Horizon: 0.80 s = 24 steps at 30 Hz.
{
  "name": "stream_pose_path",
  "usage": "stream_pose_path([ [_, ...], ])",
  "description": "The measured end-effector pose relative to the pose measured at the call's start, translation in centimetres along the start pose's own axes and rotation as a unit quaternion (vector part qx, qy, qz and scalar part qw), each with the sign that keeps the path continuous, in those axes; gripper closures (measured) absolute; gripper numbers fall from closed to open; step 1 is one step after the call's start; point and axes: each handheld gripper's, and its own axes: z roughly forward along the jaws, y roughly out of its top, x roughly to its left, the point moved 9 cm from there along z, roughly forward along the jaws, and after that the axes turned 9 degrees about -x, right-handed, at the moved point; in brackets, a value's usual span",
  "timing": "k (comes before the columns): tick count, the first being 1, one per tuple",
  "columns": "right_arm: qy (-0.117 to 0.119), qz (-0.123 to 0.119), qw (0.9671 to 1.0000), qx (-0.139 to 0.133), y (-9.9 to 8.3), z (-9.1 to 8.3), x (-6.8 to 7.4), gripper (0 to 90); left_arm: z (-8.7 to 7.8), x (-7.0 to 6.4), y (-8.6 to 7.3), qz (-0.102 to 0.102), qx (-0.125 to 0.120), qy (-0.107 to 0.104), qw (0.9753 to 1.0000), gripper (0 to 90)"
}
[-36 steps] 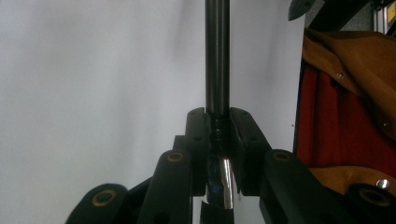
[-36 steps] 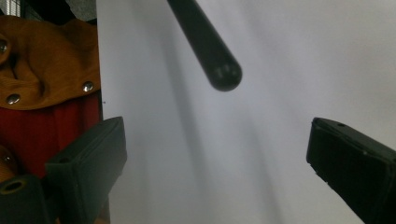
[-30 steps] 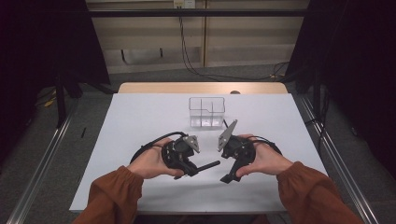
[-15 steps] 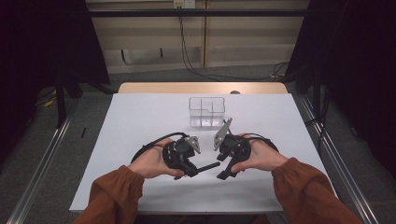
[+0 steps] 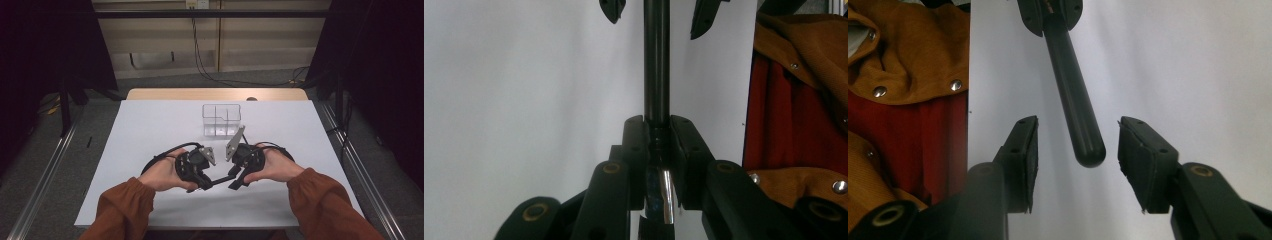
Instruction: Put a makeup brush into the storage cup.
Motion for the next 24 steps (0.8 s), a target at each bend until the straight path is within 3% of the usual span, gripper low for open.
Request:
stream_pose_path([
  [11, 0.002, -0.010, 0.9999, -0.005, 0.45, 0.31, -0.04, 66.4, 0.05, -0.06, 0.11, -0.003, -0.004, 0.001, 1.0000, 78.6],
  [13, 0.004, -0.012, 0.9999, -0.004, 0.45, 0.36, -0.02, 66.5, 0.02, 0.03, 0.04, 0.005, 0.002, 0.001, 1.0000, 78.5],
  [19, 0.011, -0.015, 0.9998, -0.010, 0.73, 0.67, 0.12, 70.6, -0.13, 0.00, 0.25, 0.002, -0.009, 0.001, 1.0000, 78.5],
  [24, 0.013, -0.015, 0.9998, -0.010, 0.84, 0.84, 0.17, 73.0, -0.08, -0.11, 0.00, 0.003, -0.004, 0.003, 1.0000, 78.5],
])
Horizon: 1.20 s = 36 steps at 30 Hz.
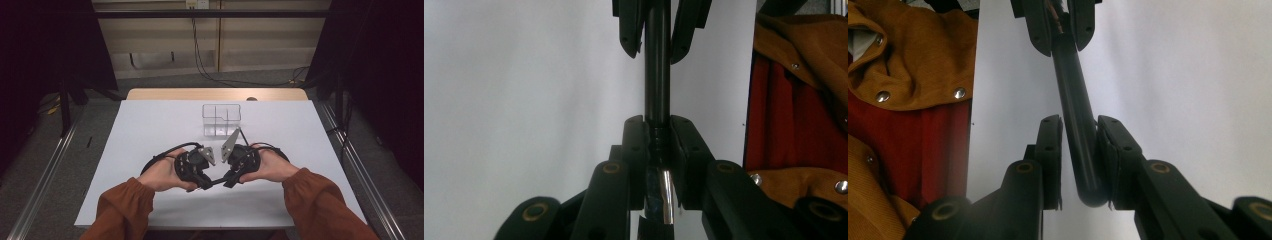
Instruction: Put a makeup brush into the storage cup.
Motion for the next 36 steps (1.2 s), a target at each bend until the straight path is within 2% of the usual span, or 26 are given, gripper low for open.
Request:
stream_pose_path([
  [9, 0.005, 0.001, 1.0000, 0.001, -0.1, 0.0, 0.1, 73.6, 0.2, 0.0, 0.1, 0.003, 0.001, -0.002, 1.0000, 78.5],
  [13, 0.007, 0.003, 1.0000, 0.002, -0.2, 0.1, 0.1, 76.7, 0.1, 0.0, 0.1, 0.005, 0.000, -0.003, 1.0000, 78.5],
  [20, 0.015, -0.002, 0.9999, -0.004, -0.3, 0.2, 0.1, 79.1, 0.2, 0.2, 0.0, 0.009, 0.000, 0.004, 1.0000, 77.3],
  [22, 0.017, -0.002, 0.9998, -0.006, -0.3, 0.2, 0.1, 79.5, 0.2, 0.4, 0.1, 0.005, -0.007, 0.006, 0.9999, 76.7],
  [23, 0.017, -0.001, 0.9999, -0.005, -0.3, 0.1, 0.1, 79.5, 0.2, 0.5, 0.1, 0.010, -0.006, 0.008, 0.9999, 76.6],
  [24, 0.016, -0.003, 0.9998, -0.012, -0.2, 0.1, -0.1, 79.6, 0.2, 0.5, 0.2, 0.001, -0.014, 0.012, 0.9998, 76.4],
  [25, 0.016, 0.000, 0.9998, -0.015, -0.3, 0.1, -0.1, 79.6, 0.1, 0.6, 0.1, 0.006, -0.012, 0.010, 0.9999, 76.1],
  [27, 0.017, -0.002, 0.9997, -0.018, -0.3, 0.1, -0.2, 79.7, 0.0, 0.7, 0.1, 0.000, -0.017, 0.006, 0.9998, 75.4],
  [31, 0.010, -0.001, 0.9999, -0.008, -0.5, 0.1, 0.0, 79.7, -0.1, 0.9, 0.2, -0.012, -0.036, 0.005, 0.9993, 73.4],
  [36, 0.003, 0.000, 0.9999, -0.011, -0.5, 0.0, -0.3, 79.7, -0.3, 1.3, 0.0, -0.022, -0.051, 0.015, 0.9984, 65.2],
])
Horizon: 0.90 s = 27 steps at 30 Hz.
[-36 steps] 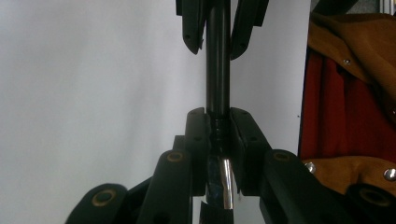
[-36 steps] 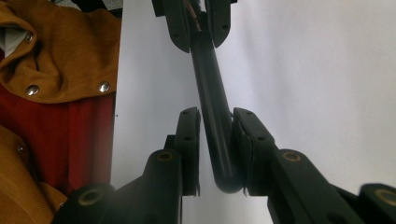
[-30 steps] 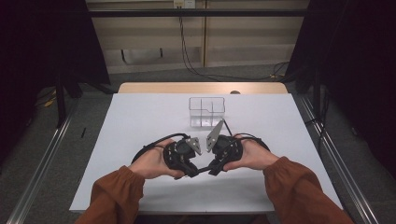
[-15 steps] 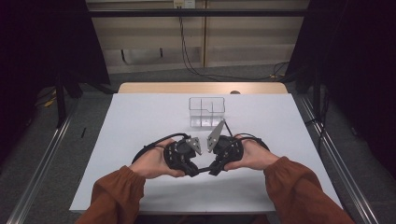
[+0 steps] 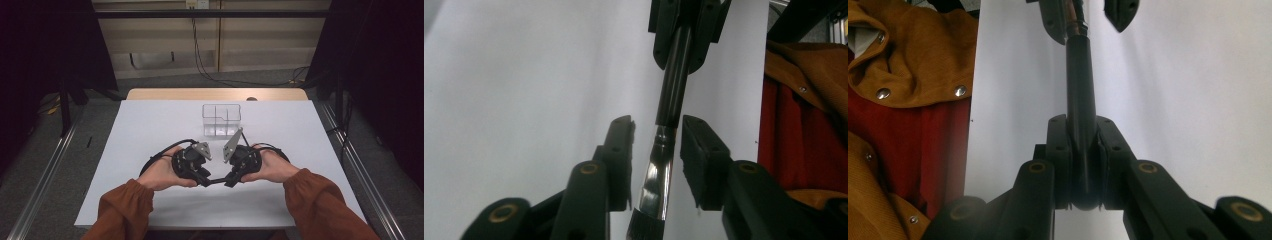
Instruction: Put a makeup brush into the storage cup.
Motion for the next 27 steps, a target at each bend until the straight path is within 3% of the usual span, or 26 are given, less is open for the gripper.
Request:
stream_pose_path([
  [12, -0.017, 0.014, 0.9996, -0.017, -0.4, -0.8, -0.6, 79.7, -0.8, 1.1, -0.8, -0.019, -0.038, 0.029, 0.9987, 42.3],
  [14, -0.020, 0.015, 0.9995, -0.021, -0.6, -0.9, -0.8, 79.7, -0.9, 1.5, -1.0, -0.020, -0.044, 0.045, 0.9978, 37.8],
  [21, -0.030, 0.026, 0.9986, -0.035, -1.1, -1.4, -1.1, 79.7, -1.4, 2.2, -1.8, -0.032, -0.061, 0.063, 0.9956, 26.0],
  [27, -0.039, 0.032, 0.9979, -0.041, -1.5, -1.7, -1.3, 79.7, -1.9, 2.8, -2.2, -0.047, -0.080, 0.085, 0.9920, 15.4],
])
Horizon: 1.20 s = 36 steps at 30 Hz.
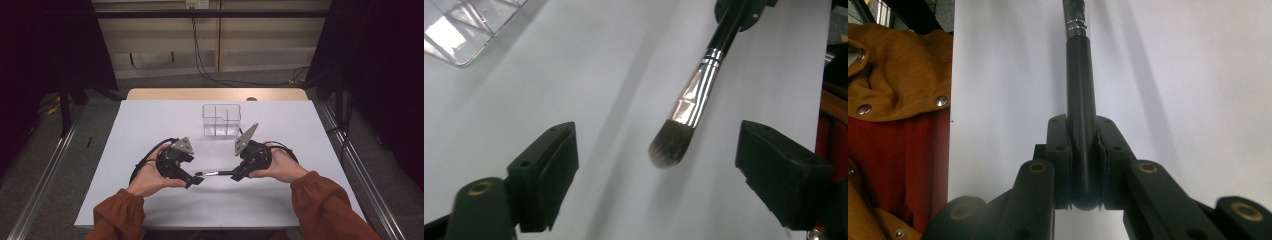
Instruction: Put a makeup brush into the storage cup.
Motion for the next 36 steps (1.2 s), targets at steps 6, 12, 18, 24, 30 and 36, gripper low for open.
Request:
stream_pose_path([
  [6, -0.017, 0.012, 0.9997, -0.015, -0.6, 0.1, -0.2, 79.7, -0.3, 0.5, -0.4, -0.015, -0.015, 0.009, 0.9997, 9.1],
  [12, -0.027, 0.025, 0.9988, -0.032, -1.2, -0.6, -0.6, 79.7, -1.3, 1.3, -0.5, -0.026, -0.049, 0.029, 0.9981, 7.2],
  [18, -0.039, 0.037, 0.9973, -0.049, -1.7, -1.2, -0.5, 79.7, -1.8, 1.3, -1.1, -0.029, -0.060, 0.032, 0.9973, 4.6],
  [24, -0.041, 0.052, 0.9962, -0.056, -2.7, -1.2, 0.1, 79.7, -2.1, 1.1, -1.6, -0.035, -0.069, 0.055, 0.9955, 4.3],
  [30, -0.051, 0.063, 0.9933, -0.083, -3.4, -1.4, 0.2, 79.7, -2.2, 0.9, -2.1, -0.040, -0.079, 0.062, 0.9941, 4.2],
  [36, -0.058, 0.077, 0.9887, -0.115, -3.4, -1.1, 0.2, 79.7, -2.6, 0.9, -2.3, -0.051, -0.099, 0.069, 0.9914, 4.3],
])
